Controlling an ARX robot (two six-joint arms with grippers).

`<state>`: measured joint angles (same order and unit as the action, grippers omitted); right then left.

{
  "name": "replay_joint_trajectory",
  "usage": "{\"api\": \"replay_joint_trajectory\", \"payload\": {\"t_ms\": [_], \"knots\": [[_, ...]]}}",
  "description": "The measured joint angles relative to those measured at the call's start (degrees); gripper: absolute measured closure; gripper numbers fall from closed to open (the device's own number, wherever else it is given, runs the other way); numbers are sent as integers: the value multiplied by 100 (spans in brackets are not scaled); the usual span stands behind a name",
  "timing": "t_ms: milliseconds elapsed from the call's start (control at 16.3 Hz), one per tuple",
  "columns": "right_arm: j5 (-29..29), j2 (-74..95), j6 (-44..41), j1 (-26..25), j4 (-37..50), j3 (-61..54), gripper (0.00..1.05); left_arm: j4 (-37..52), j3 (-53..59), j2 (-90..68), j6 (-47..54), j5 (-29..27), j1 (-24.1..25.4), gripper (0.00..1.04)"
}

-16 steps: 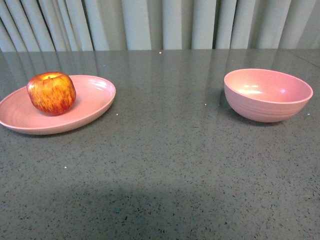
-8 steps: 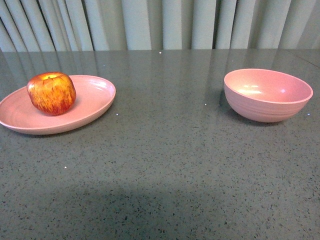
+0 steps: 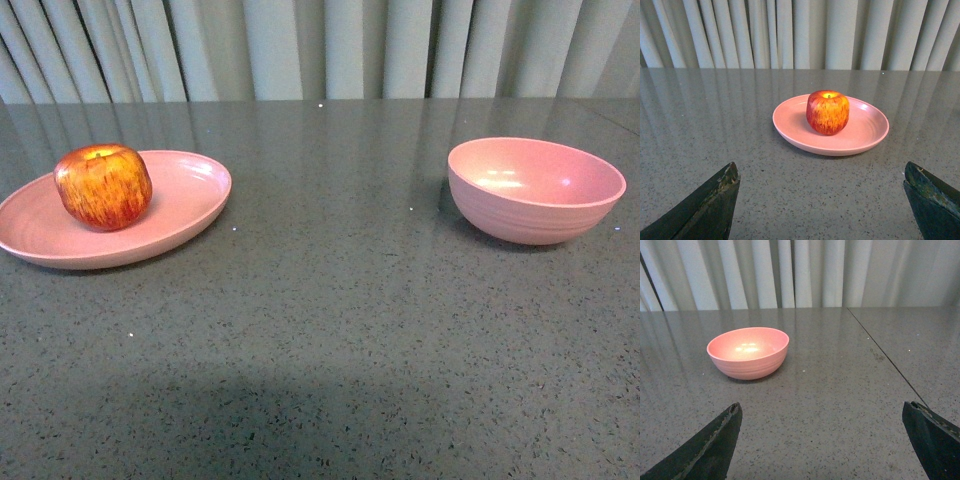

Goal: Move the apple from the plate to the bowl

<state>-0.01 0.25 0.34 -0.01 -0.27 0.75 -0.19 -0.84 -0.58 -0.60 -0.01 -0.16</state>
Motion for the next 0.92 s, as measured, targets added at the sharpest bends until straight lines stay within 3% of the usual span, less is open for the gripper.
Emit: {"api": "replay_joint_trajectory", "payload": {"t_ms": [553, 676, 922], "knots": [[0, 0, -2, 0, 0, 0, 7, 0, 0, 0, 2, 0, 0, 7], [293, 597, 470, 83, -409, 186, 7, 0, -2, 0, 0, 0, 0, 7], [2, 1982, 723, -83, 966, 866, 7, -2, 0, 0, 0, 0, 0, 7]]}}
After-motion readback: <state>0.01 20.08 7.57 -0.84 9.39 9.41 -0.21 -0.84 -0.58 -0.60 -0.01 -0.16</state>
